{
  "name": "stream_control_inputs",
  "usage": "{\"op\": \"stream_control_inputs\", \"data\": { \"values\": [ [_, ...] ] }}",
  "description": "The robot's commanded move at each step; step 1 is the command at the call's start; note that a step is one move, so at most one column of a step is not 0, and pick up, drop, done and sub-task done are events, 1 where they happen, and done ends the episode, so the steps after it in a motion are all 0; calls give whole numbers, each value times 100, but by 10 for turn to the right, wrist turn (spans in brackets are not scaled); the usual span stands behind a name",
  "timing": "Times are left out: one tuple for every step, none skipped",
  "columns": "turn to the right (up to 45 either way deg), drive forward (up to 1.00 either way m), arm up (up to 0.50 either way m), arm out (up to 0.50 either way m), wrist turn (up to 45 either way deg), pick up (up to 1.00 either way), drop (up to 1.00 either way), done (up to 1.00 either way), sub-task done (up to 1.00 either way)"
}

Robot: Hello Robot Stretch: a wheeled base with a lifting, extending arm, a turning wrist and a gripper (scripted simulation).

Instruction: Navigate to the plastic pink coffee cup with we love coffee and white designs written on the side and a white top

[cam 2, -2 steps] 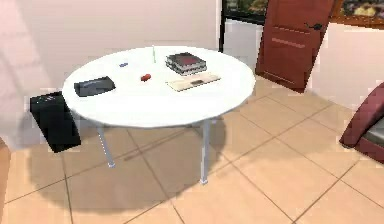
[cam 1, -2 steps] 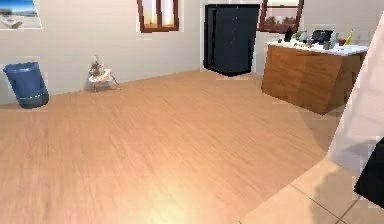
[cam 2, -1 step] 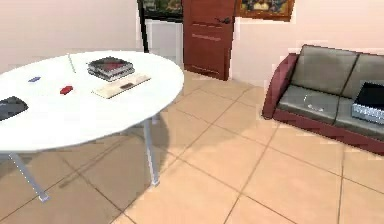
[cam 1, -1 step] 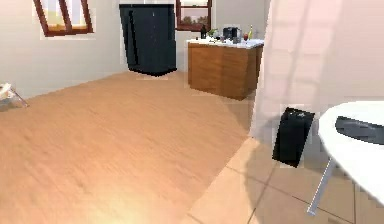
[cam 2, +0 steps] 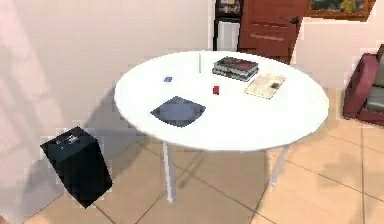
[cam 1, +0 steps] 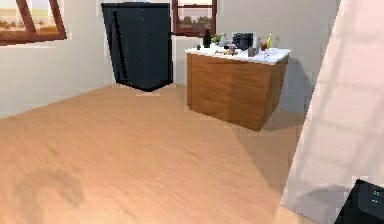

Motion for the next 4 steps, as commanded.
{"op": "stream_control_inputs", "data": {
  "values": [
    [60, 0, 0, 0, 0, 0, 0, 0, 0],
    [0, 100, 0, 0, 0, 0, 0, 0, 0],
    [30, 0, 0, 0, 0, 0, 0, 0, 0],
    [0, 35, 0, 0, 0, 0, 0, 0, 0]
  ]
}}
